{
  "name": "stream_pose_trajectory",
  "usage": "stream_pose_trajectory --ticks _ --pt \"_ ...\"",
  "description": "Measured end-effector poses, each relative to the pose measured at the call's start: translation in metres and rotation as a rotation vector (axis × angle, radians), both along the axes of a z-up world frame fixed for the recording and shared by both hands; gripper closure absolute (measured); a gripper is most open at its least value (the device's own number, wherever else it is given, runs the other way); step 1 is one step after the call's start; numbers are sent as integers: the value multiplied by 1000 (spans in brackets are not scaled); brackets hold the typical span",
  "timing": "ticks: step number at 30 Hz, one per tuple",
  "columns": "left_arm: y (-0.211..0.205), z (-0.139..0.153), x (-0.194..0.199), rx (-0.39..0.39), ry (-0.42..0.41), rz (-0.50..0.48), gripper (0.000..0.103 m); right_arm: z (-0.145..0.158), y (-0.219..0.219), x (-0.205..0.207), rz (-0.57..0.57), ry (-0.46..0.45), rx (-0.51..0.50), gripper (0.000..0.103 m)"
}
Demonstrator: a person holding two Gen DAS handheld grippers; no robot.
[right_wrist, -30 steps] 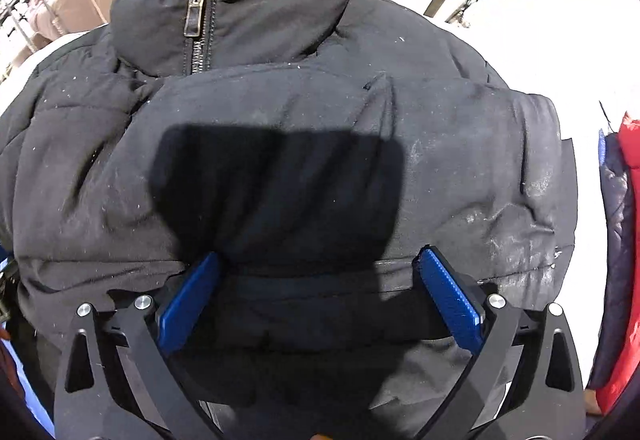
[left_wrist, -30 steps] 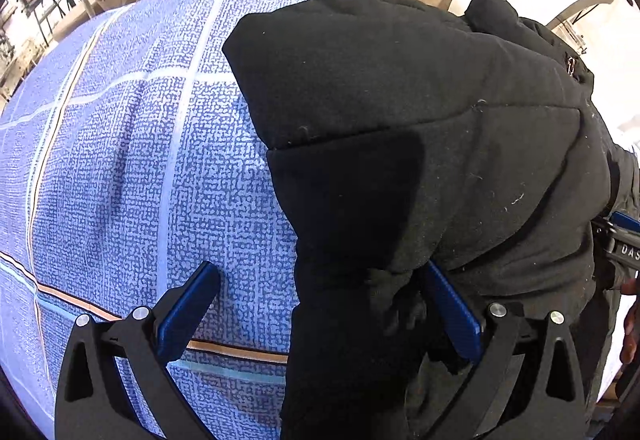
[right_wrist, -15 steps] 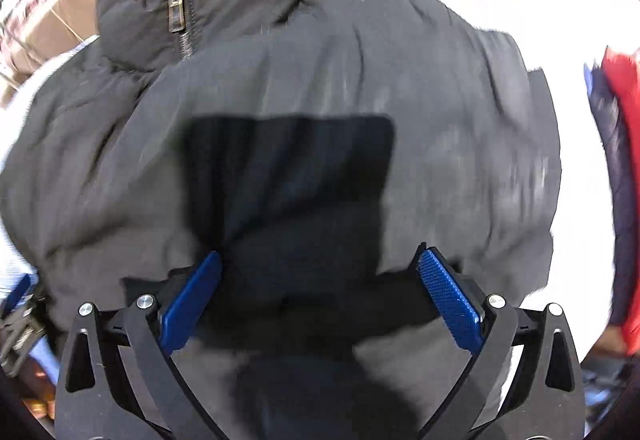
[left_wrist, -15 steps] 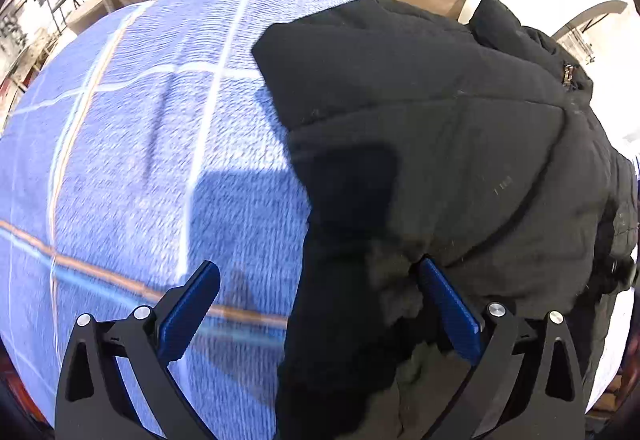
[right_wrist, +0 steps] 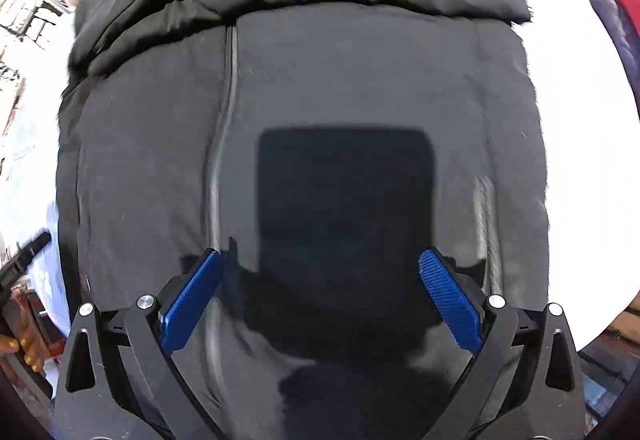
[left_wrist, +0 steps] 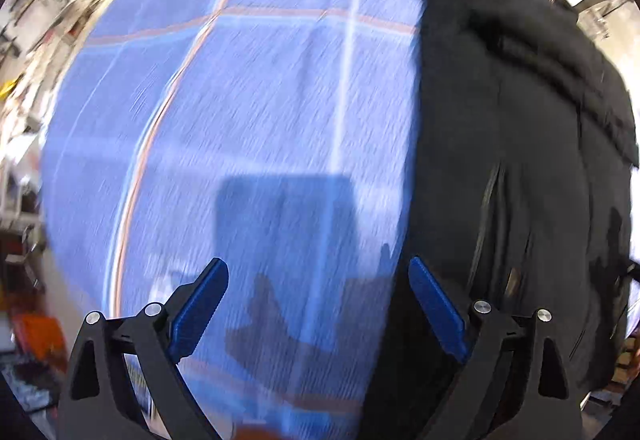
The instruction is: Fold large clothes
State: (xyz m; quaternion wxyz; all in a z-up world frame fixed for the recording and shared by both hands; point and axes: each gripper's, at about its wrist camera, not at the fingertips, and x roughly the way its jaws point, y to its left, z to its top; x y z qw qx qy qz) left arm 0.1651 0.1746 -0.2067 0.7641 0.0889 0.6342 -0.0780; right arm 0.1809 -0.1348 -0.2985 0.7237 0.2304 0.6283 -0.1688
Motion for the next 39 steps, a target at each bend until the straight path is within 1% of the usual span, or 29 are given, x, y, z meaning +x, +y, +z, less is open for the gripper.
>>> stream_pose_trajectory --ticks 1,3,6,10,12,14,15,18,19,21,24,25,26,30,35,36,37,39 --pt "5 3 -12 1 8 20 14 2 -1 -9 11 -15 -6 5" --pt "7 9 -28 -32 20 49 14 7 -8 -31 29 -36 -8 5" --pt "6 24 -33 -79 -1 55 13 12 -30 -58 14 -52 18 5" --pt "4 50 -20 -116 -77 46 12 15 -66 -97 -69 -78 42 5" --pt "7 56 -11 -135 -91 54 12 13 -72 -126 -131 -79 45 5" --pt "17 57 -9 -139 -93 66 12 12 -91 -142 -195 -81 71 5" --pt "12 58 -10 -138 -85 71 12 10 -103 -148 -231 -86 94 5" --pt "23 49 -16 -156 -34 89 12 5 -127 -167 -315 -102 162 5" --pt "21 40 -14 -165 -17 93 12 6 -135 -171 -331 -103 179 5" --pt "19 26 -24 -179 38 88 12 1 -142 -178 -356 -102 217 5" --pt "8 8 -40 -141 80 53 12 -5 -139 -187 -353 -94 263 5" --pt "2 3 -48 -118 95 34 12 -7 -133 -191 -340 -86 278 5" --pt "-3 -2 -55 -113 108 18 12 -10 -128 -191 -325 -78 287 5" --pt "-17 -14 -70 -136 159 -35 12 -25 -99 -189 -279 -63 363 5" --pt "-25 -22 -65 -139 191 -79 12 -42 -70 -187 -224 -6 421 10" --pt "-24 -23 -64 -146 199 -83 13 -43 -67 -185 -211 0 427 12" --pt "-24 -25 -62 -166 216 -84 18 -40 -67 -190 -201 1 428 15" --pt "-23 -28 -59 -206 252 -80 23 -38 -67 -189 -184 1 424 20"
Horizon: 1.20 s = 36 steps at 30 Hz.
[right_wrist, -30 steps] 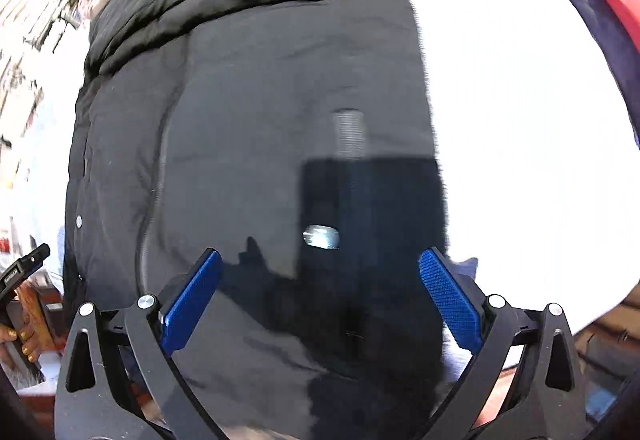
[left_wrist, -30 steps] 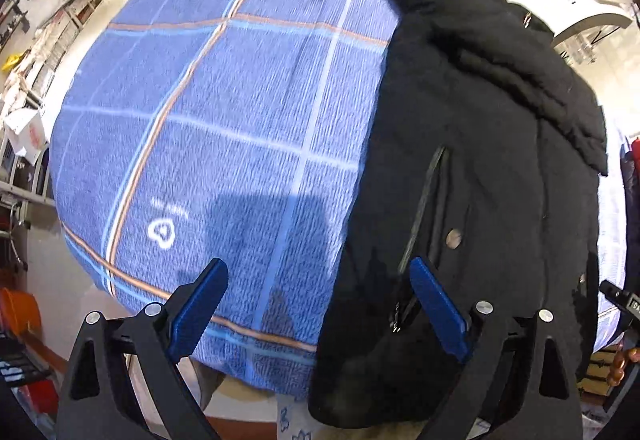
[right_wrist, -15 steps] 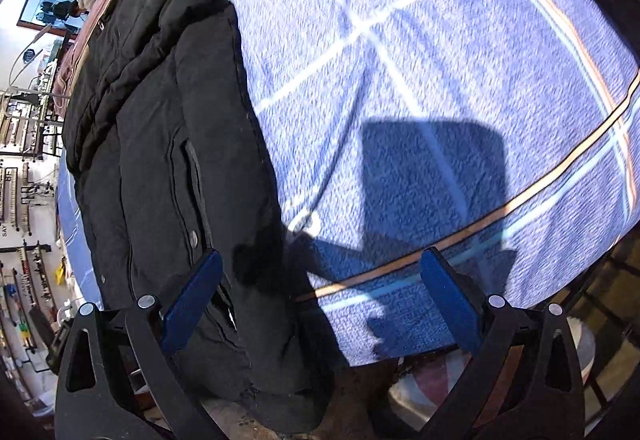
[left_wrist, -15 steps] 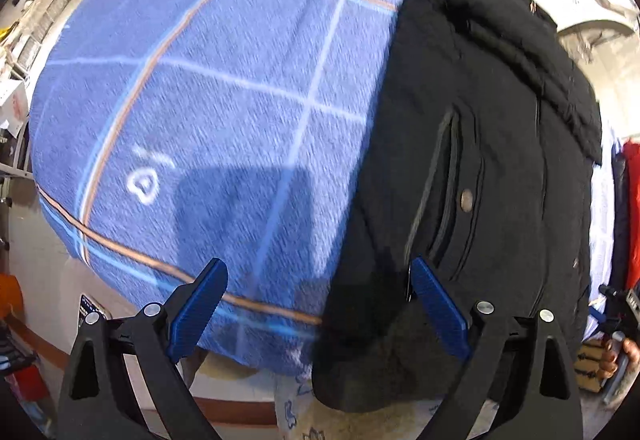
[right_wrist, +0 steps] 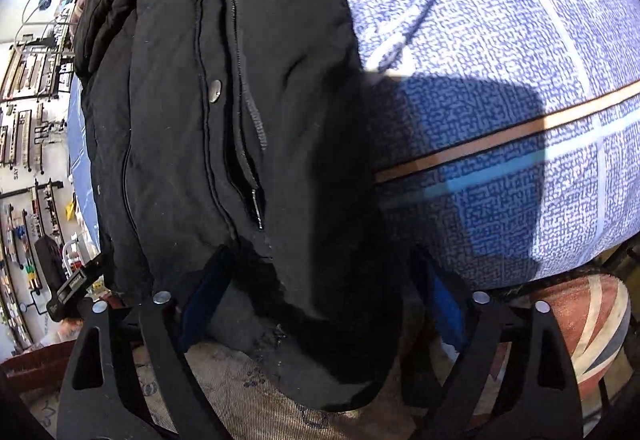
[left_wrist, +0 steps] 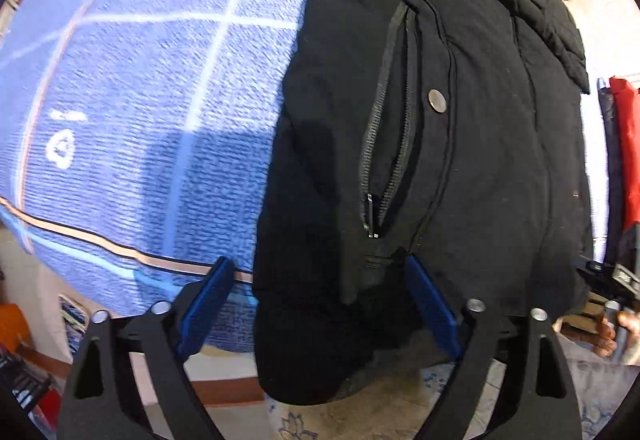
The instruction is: Fold large clothes
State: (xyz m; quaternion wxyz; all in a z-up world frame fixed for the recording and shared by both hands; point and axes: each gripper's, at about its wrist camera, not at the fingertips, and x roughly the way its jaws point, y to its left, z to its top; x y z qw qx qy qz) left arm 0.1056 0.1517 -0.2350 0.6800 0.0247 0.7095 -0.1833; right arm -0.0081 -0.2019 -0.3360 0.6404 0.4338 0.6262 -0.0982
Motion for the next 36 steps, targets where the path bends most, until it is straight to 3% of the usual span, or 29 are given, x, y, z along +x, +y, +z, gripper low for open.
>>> stream_pose_trajectory --ticks 7,13,21,30,36 --pt "2 -3 0 -85 74 49 48 2 1 0 25 -17 33 46" --pt "1 10 -10 -66 54 7 72 9 8 5 56 -53 63 71" --pt "5 20 -16 -67 22 -28 83 24 9 -3 76 -99 58 81" --pt "11 33 -32 -56 2 -74 86 40 12 -32 99 -131 63 85" --pt "29 35 -63 -41 42 -74 87 46 19 -62 101 -112 107 86"
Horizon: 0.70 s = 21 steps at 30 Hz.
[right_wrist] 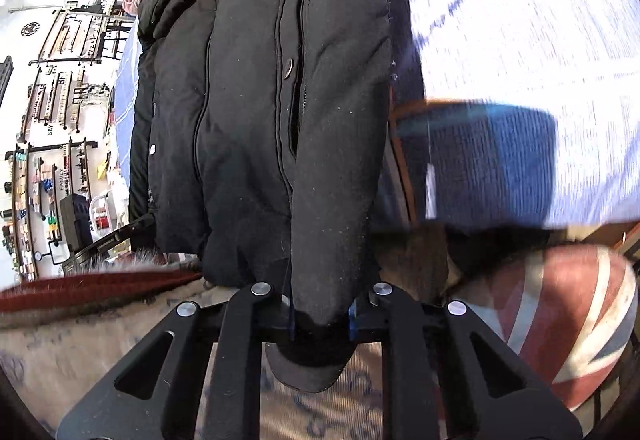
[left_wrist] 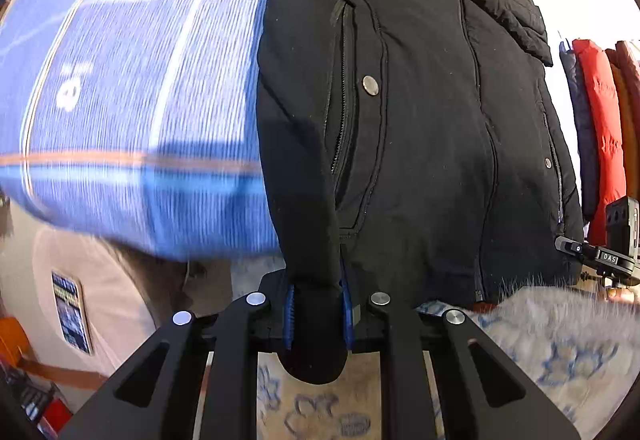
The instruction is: Fold large clothes
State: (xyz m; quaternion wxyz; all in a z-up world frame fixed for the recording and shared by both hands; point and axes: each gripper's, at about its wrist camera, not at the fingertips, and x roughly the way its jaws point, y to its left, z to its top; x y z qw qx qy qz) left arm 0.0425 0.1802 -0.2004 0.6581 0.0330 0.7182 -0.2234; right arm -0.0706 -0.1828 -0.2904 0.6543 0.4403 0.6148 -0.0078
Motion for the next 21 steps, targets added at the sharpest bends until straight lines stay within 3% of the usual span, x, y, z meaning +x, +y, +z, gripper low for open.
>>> stream_pose_trajectory --ticks 5,10,15,17,18,21 --pt "7 4 -10 13 -2 24 86 -6 -4 -24 -3 37 45 86" --pt "-9 18 9 57 -51 -16 86 -2 -5 -8 66 32 -1 86" --pt "-21 48 33 25 -133 21 88 22 -13 11 102 -61 0 85" --pt "-26 63 50 19 -184 30 91 34 -19 21 105 -111 3 85" --pt "-30 71 58 19 -229 39 100 43 -22 30 106 -141 -8 85" --pt "-35 101 99 -35 -326 112 102 69 -35 61 102 -222 -42 85"
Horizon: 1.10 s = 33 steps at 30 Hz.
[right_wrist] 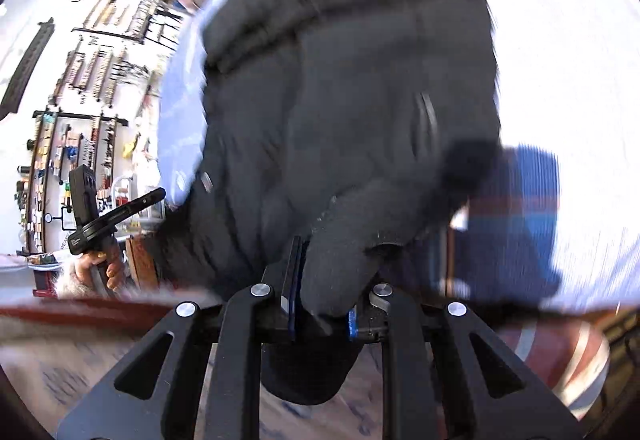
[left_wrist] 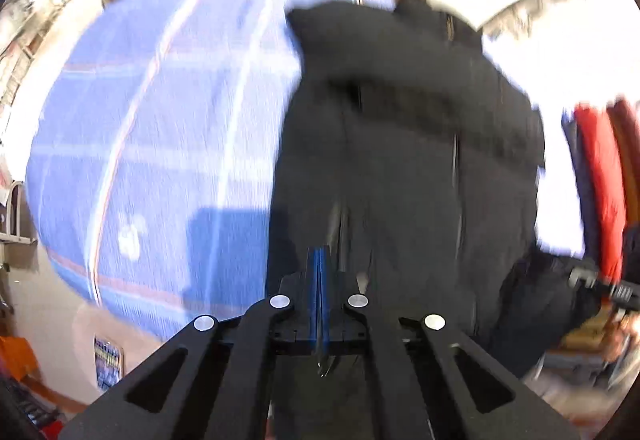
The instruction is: Fold large clothes
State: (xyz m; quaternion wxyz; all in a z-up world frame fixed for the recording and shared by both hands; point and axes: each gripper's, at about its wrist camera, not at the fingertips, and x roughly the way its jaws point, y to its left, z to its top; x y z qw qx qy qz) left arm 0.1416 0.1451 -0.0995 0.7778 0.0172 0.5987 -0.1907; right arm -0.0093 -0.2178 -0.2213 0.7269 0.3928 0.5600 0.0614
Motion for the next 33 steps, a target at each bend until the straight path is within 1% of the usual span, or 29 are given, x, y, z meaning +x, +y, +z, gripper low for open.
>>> stream_pose_trajectory --ticks 1,2,4,5,6,7,8,9,10,12,14,17,20,22,23,24,26,27,28,29,30,31,32,33 --pt "3 9 12 -32 -5 20 102 6 -4 9 -2 -21 -9 85" --pt "-2 14 25 -47 -7 32 102 12 -9 21 -5 -45 -11 85" --pt "-9 30 48 -46 -55 12 102 26 -16 48 -10 -92 -7 85" --pt "-12 37 56 -43 -77 -7 102 33 -17 63 -12 -111 -27 85" --pt "-12 40 61 -39 -80 -13 95 42 -21 78 -23 -134 -50 85" --pt "-10 41 66 -24 -82 -10 75 50 -24 90 -35 -152 -59 85" --pt "-11 42 68 -4 -93 -4 62 57 -28 102 -48 -168 -64 85" --pt "-7 43 68 11 -107 4 42 64 -32 115 -51 -180 -68 85" --pt "-2 43 67 23 -122 18 39 69 -32 126 -46 -188 -80 85" --pt "4 41 66 20 -107 49 40 75 -34 156 -25 -189 -113 85" --pt "18 42 59 6 -95 96 39 75 -40 180 -27 -166 -116 85" --pt "35 48 50 -22 -95 155 38 71 -62 222 -73 -120 -97 85" --pt "47 54 43 -35 -108 192 34 65 -97 259 -176 -91 -59 85" --pt "51 53 42 -30 -114 206 33 57 -132 275 -315 -53 -7 85" --pt "52 51 43 -27 -112 210 33 51 -153 279 -404 -24 23 85" --pt "52 48 44 -26 -108 213 33 47 -171 281 -472 3 39 85" --pt "48 41 47 -25 -95 210 32 26 -209 273 -649 88 103 84" --pt "41 36 49 -34 -84 197 31 13 -223 262 -744 125 168 83" --pt "33 31 51 -40 -74 178 30 3 -233 252 -813 140 222 78" --pt "21 25 54 -39 -68 149 29 -10 -240 240 -884 146 278 74" --pt "10 21 55 -33 -67 120 29 -19 -244 231 -929 153 318 68" --pt "-5 16 58 -21 -68 77 28 -25 -246 224 -950 145 355 56" --pt "-20 11 62 -10 -70 40 28 -29 -247 214 -974 107 421 52" --pt "-31 7 65 -4 -72 16 28 -31 -247 204 -994 73 459 48"
